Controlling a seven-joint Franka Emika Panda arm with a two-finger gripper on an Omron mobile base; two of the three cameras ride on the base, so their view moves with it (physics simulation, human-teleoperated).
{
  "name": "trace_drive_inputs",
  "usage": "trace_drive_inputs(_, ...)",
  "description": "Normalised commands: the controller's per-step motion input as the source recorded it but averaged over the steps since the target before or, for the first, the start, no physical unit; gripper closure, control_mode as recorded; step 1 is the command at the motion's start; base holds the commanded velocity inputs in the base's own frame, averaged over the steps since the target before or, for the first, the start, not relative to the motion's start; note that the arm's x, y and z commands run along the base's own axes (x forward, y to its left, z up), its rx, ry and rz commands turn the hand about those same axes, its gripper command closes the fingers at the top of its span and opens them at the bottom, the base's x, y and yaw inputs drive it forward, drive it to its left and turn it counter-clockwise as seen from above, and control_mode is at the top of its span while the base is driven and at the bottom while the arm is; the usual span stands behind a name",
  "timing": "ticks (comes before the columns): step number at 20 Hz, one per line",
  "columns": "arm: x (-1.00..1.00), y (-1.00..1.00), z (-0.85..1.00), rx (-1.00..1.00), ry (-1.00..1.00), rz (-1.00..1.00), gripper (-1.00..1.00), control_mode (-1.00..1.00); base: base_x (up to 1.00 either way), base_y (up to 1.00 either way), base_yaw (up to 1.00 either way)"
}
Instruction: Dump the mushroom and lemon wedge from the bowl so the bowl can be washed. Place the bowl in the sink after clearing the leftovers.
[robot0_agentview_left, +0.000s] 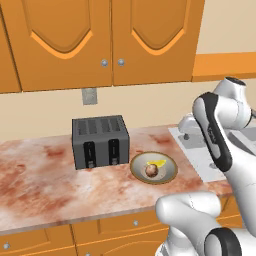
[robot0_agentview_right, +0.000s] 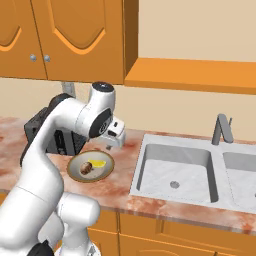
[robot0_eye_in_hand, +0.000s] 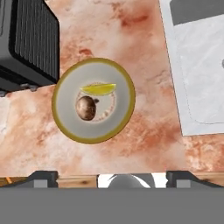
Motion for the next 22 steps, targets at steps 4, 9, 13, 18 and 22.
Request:
trace_drive_inputs(4,-0.09,-0.15,-0.63,0.12,0.03,-0.02,-1.0,-1.0,0.0,0.0,0.0)
trace_drive_inputs(9,0.23,0.09,-0.57,0.01,0.12,-0.01,-1.0,-1.0,0.0,0.0,0.0)
trace_drive_inputs(13,0.25,0.2,-0.54,0.0,0.16,-0.04,-1.0,-1.0,0.0,0.0,0.0)
trace_drive_inputs(18,0.15,0.0,-0.7,0.0,0.13,0.0,-1.0,-1.0,0.0,0.0,0.0)
trace_drive_inputs(22,0.38,0.0,-0.46,0.01,0.11,0.0,-1.0,-1.0,0.0,0.0,0.0)
